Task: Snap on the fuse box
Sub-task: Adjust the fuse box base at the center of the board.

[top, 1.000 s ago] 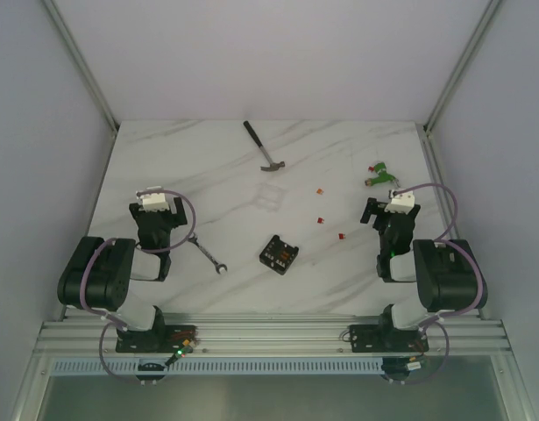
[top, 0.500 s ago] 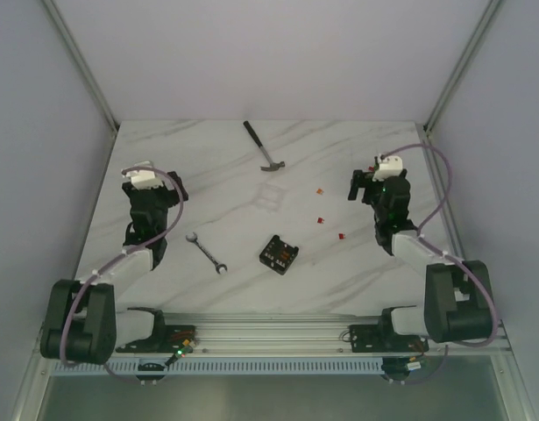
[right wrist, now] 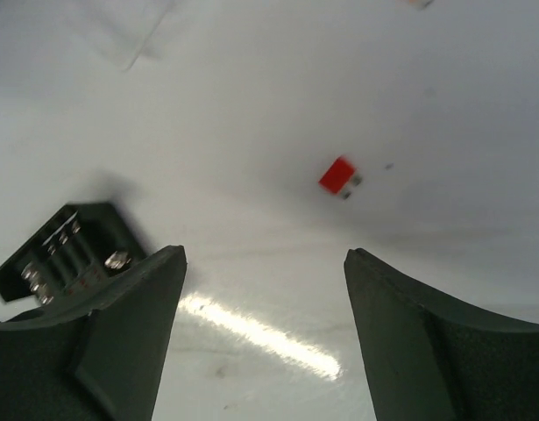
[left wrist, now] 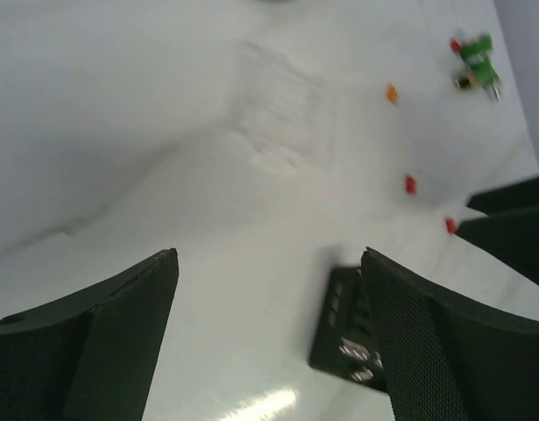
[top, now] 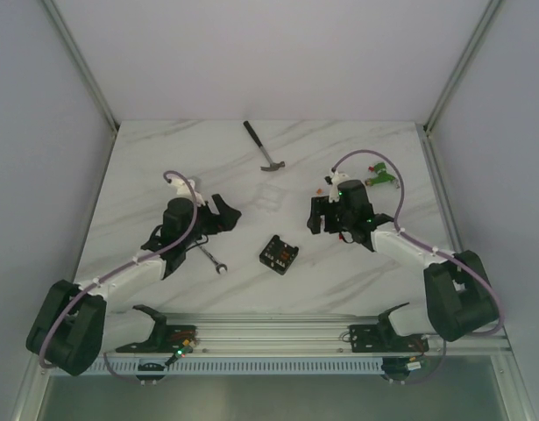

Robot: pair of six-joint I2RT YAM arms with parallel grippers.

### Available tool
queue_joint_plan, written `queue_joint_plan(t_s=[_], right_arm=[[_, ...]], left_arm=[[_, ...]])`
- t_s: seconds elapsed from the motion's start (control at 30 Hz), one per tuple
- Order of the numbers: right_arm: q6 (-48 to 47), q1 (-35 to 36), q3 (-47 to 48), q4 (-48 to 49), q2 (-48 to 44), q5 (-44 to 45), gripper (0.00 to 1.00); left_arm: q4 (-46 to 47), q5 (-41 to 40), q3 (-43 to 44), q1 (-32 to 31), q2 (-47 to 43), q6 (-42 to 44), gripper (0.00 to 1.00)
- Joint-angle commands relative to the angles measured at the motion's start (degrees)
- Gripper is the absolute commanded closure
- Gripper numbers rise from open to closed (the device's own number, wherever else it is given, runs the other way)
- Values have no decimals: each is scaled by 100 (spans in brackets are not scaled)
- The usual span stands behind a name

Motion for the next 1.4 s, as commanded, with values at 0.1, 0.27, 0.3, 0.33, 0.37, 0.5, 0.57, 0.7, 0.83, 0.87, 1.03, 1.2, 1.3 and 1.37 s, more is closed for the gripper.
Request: queue_joint_plan(t_s=[0.1,0.27,0.3,0.33,0.37,0.5,0.57,0.7,0.83,0.87,1.03,1.2,1.3,1.37], right_arm=[[280,345,195,-392,226,-1095,26],[408,504,219,-211,529,-1487,39],[409,532,228,-197,577,-1526,41],[422,562,227,-169,615,-1574,42],[433,587,221,-126,645,-1617,42],[456,631,223,-23,769,-1822,44],[438,662,221,-32,805,-1880,46],[409,694,200,-38,856,-1956,50],[375,764,198,-48,899,-2084,52],[362,785,203,-56,904,-2113,53],[301,882,217,-218,893,-2245,54],[300,1027,239,-278,913,-2378,54],[317,1088,272,-279,924,-2382,54],[313,1111,298,-287,924,-2367,54]], left_arm=[[-913,920,-47,-647,-192,-715,18],[-1146,1094,-194,-1170,-380,-897,33],[-1170,1117,-207,-1249,-339,-914,36],[-1188,1124,-219,-1327,-284,-939,38],[-1194,1138,-220,-1400,-216,-952,40],[-1224,1380,-169,-1562,290,-849,50],[-1230,1553,-98,-1599,545,-843,56],[-1230,1442,64,-1776,898,-742,59],[-1230,1420,338,-1835,1385,-708,59],[-1243,1371,393,-1837,1546,-692,59],[-1499,629,538,-1801,1679,-729,60],[-1520,197,704,-1640,1821,-664,62],[-1539,117,823,-1527,1982,-596,63],[-1535,90,891,-1499,2045,-545,63]])
